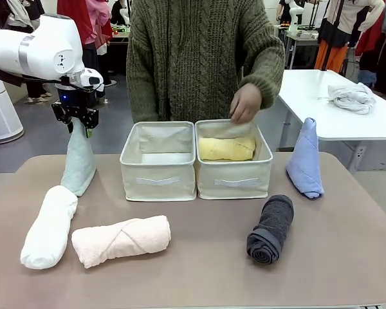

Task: Sort the towels based on their folding style.
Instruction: Pick up one triangle-folded towel and place it in the left Fabric basket.

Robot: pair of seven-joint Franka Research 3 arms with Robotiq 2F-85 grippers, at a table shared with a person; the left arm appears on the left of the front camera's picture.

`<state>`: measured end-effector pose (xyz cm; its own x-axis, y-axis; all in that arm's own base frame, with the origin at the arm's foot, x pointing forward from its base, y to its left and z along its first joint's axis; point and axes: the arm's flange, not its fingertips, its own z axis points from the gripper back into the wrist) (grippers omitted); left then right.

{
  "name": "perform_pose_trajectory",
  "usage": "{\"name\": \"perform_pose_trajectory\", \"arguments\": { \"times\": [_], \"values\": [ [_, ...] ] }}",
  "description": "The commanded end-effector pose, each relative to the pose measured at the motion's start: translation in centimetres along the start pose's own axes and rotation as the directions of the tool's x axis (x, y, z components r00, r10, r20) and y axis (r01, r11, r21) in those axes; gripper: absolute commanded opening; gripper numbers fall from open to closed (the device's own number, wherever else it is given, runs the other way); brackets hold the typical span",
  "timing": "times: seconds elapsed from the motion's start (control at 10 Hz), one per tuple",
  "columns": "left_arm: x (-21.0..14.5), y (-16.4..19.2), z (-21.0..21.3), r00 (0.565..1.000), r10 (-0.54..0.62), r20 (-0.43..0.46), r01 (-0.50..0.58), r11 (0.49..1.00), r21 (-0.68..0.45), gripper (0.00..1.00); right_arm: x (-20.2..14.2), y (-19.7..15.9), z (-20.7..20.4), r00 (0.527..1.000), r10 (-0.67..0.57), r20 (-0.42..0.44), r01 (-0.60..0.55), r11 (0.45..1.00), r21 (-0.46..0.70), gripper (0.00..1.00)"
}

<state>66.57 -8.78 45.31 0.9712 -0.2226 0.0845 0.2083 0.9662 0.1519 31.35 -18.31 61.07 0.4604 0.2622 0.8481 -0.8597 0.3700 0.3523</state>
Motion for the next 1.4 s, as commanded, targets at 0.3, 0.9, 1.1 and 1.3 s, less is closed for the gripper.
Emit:
{"name": "perform_pose_trajectory", "arguments": {
  "times": [0.3,0.9,1.1,1.3],
  "values": [
    [0.2,0.6,0.4,1.000,-0.005,-0.017,0.005,1.000,-0.004,0.00,-0.1,0.1,0.0,1.000,0.006,0.000,-0.006,1.000,0.009,1.00],
    [-0.9,1.6,3.3,0.996,-0.093,-0.004,0.093,0.995,-0.046,0.06,-0.1,0.1,0.0,1.000,0.006,0.000,-0.006,1.000,0.009,1.00],
    [-5.8,4.7,12.9,0.961,-0.275,0.039,0.277,0.958,-0.070,0.06,-0.1,0.1,0.0,1.000,0.006,0.000,-0.006,1.000,0.009,1.00],
    [-12.7,7.6,22.1,0.898,-0.431,0.092,0.440,0.891,-0.110,0.06,-0.1,0.1,0.0,1.000,0.006,0.000,-0.006,1.000,0.009,1.00]
  ]
}}
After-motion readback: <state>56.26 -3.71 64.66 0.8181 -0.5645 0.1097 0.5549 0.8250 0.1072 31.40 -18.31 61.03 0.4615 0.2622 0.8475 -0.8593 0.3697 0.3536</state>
